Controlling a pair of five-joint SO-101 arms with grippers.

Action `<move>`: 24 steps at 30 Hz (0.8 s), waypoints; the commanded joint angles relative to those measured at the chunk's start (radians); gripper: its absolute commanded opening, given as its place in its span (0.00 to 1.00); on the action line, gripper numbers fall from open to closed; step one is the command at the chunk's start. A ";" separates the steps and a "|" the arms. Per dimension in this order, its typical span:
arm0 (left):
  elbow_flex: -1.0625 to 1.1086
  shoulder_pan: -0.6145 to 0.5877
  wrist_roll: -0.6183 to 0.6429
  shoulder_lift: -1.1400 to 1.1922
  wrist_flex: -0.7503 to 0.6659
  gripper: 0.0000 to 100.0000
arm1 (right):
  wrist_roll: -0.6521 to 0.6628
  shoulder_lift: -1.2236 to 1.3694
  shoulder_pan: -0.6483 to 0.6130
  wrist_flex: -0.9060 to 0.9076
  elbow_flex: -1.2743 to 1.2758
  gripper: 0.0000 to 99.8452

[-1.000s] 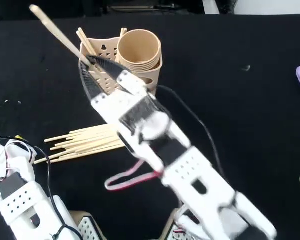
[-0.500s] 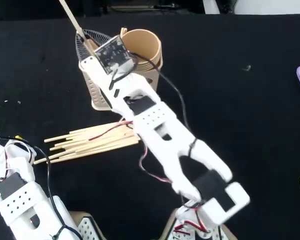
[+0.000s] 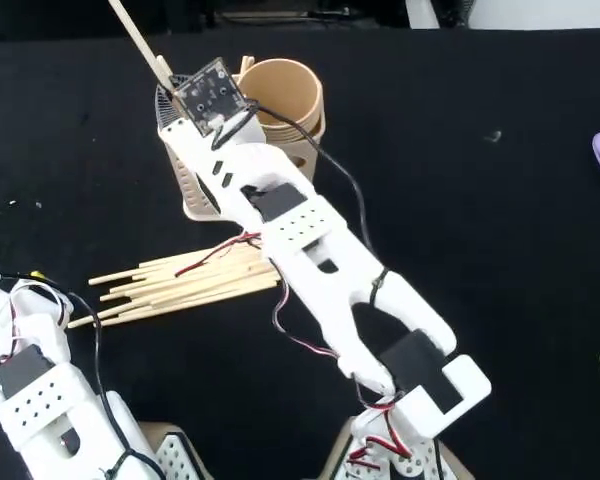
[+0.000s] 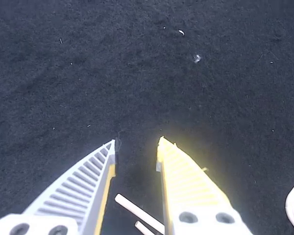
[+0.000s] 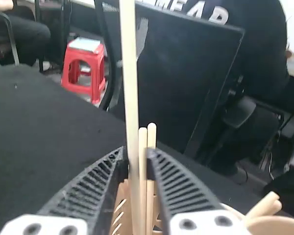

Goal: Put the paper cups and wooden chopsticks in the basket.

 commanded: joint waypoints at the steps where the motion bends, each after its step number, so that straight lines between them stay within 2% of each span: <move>1: -0.028 0.002 0.009 -0.015 -0.018 0.15 | -0.006 -0.018 0.015 0.066 -0.097 0.10; 6: -0.028 0.002 0.009 -0.015 -0.018 0.15 | -0.006 -0.068 0.014 0.132 -0.133 0.09; 9: -0.028 0.002 0.009 -0.015 -0.017 0.15 | -0.005 -0.180 -0.002 0.236 -0.136 0.09; 12: -0.028 0.002 0.009 -0.015 -0.018 0.15 | -0.003 -0.337 -0.031 0.459 -0.136 0.09; 19: -0.028 0.002 0.009 -0.015 -0.018 0.15 | 0.014 -0.615 -0.110 1.186 -0.090 0.09; 21: -0.028 0.002 0.009 -0.015 -0.020 0.15 | 0.089 -0.615 -0.104 1.277 -0.008 0.09; 24: -0.028 0.002 0.009 -0.015 -0.021 0.15 | 0.193 -0.593 -0.078 1.235 0.206 0.13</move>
